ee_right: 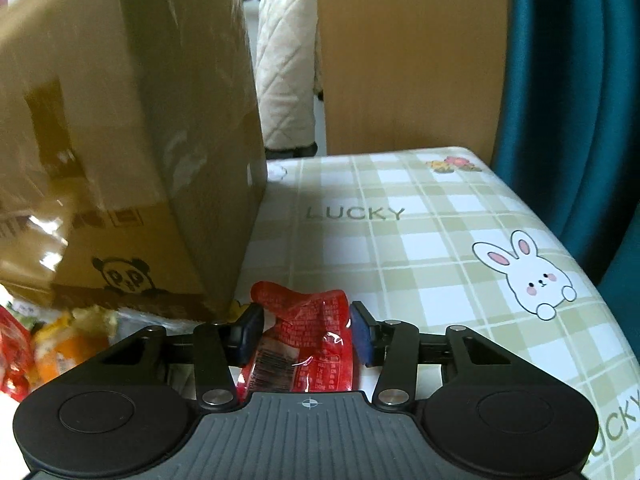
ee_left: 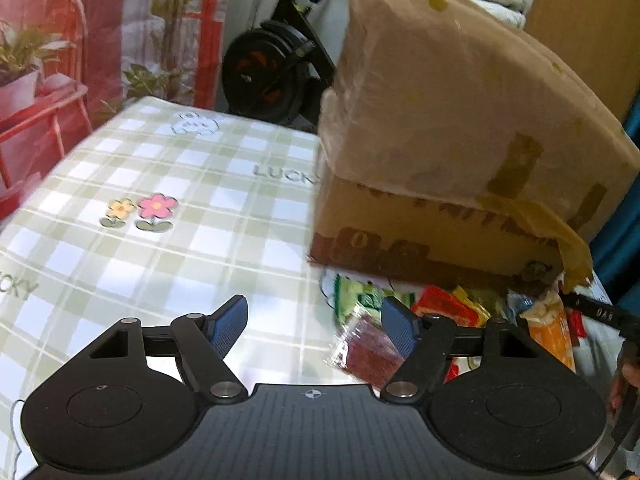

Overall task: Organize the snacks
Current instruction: 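Grasp the red packet with the right tool while the left tool approaches a clear jerky packet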

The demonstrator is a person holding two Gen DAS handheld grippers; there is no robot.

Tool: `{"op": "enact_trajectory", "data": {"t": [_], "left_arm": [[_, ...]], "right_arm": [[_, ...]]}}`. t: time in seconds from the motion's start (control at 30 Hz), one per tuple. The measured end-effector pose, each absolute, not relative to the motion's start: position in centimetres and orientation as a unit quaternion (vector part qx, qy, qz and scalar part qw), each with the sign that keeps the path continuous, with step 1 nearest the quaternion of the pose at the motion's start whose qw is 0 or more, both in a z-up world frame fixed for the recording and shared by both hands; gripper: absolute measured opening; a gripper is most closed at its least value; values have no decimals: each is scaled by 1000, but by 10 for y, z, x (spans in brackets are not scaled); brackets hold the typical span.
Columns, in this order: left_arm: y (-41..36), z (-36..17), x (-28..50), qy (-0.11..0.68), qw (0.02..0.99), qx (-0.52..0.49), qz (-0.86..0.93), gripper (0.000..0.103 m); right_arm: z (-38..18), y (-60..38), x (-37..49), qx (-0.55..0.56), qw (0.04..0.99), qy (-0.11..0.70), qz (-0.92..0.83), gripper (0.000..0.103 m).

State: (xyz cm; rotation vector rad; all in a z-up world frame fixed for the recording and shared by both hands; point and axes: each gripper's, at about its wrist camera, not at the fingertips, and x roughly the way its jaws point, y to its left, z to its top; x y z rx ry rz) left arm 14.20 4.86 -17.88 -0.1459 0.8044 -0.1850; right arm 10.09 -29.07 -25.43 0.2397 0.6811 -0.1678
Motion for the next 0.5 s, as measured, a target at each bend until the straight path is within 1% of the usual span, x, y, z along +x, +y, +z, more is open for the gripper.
{"op": "enact_trajectory", "data": {"t": [0.13,0.4,0.5], "left_arm": [[36,-187,146,415,898,-80,-122,75],[29,-215,159,498,843,-151,-138,75],[27,-218,166,498,842,-160,-133,76]], "right_arm": [[-246,-293,89,141,935,317,-77,43],[-239,-292,77,154,937,305,-67,43],[-239,-292,76,155,938,303,-65,43]]}}
